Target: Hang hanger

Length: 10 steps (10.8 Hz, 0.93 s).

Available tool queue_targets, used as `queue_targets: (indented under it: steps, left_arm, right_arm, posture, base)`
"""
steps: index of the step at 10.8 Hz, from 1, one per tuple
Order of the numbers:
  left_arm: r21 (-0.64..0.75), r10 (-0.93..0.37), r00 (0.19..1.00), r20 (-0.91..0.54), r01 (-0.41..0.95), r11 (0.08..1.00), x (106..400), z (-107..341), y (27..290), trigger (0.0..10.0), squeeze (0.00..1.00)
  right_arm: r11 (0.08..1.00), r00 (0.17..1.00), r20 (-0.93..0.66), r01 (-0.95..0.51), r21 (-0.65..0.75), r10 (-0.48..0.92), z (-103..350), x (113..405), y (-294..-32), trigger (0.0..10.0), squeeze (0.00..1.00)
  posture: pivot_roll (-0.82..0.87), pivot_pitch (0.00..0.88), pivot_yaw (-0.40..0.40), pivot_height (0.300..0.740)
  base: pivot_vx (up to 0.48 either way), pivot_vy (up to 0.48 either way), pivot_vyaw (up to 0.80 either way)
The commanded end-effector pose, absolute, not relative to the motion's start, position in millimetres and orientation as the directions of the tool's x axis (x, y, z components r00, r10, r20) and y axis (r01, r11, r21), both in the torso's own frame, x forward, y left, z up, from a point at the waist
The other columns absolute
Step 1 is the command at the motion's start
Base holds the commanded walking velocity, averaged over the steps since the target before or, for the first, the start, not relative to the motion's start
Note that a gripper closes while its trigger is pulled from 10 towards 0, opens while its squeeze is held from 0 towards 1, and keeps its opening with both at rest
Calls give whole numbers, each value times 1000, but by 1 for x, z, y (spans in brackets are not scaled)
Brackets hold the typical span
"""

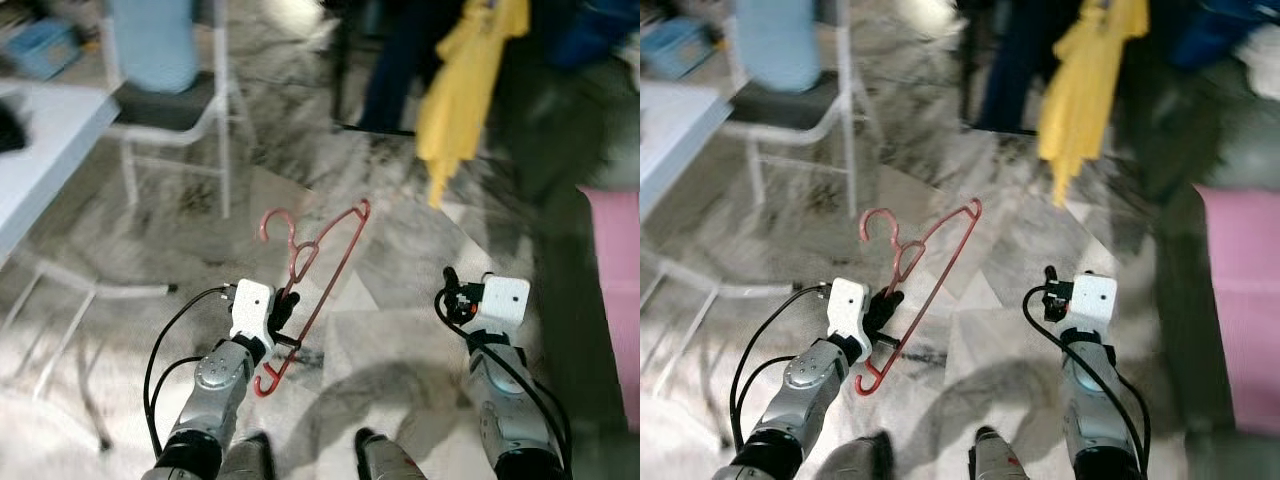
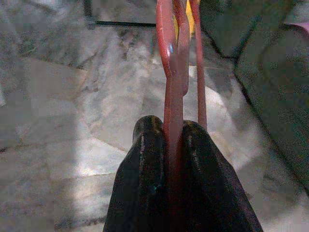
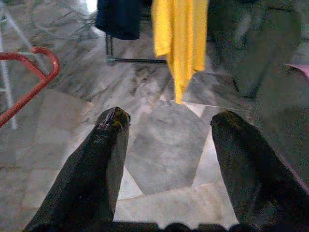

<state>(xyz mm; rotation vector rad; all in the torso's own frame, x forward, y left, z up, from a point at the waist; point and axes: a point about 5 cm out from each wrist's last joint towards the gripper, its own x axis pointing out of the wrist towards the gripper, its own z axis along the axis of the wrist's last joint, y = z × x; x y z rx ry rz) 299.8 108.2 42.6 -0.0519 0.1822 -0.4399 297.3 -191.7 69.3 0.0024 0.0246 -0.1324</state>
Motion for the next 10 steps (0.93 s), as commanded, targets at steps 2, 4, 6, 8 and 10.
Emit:
queue_targets:
  steps: [2,4,6,8,10]
  left_arm:
    - [-88,-434,882,-183,425,901,296,37,113,10000,0]
    - [-82,-448,874,-187,440,894,295,36,110,10000,0]
    - [-77,-459,871,-176,452,889,293,37,108,10000,0]
    - [-40,-464,868,-176,464,885,293,37,108,10000,0]
    - [185,-475,845,-244,522,833,298,37,119,10000,0]
  right_arm:
    - [992,991,-43,128,13,-127,64,293,-188,10000,0]
    - [992,991,-40,125,12,-125,64,292,-188,10000,0]
    - [993,993,-36,115,9,-115,65,292,-187,10000,0]
    - [998,998,-35,49,-33,-50,66,293,-185,10000,0]
    - [975,986,-77,-160,-155,150,69,294,-190,10000,0]
  posture:
    - [-89,241,32,740]
    - [-91,241,33,740]
    - [-89,239,34,740]
    - [-87,238,34,740]
    - [-85,248,33,740]
  base:
    - [0,428,-800]
    - [0,332,-256]
    - [0,0,0]
    - [0,0,0]
    - [0,0,0]
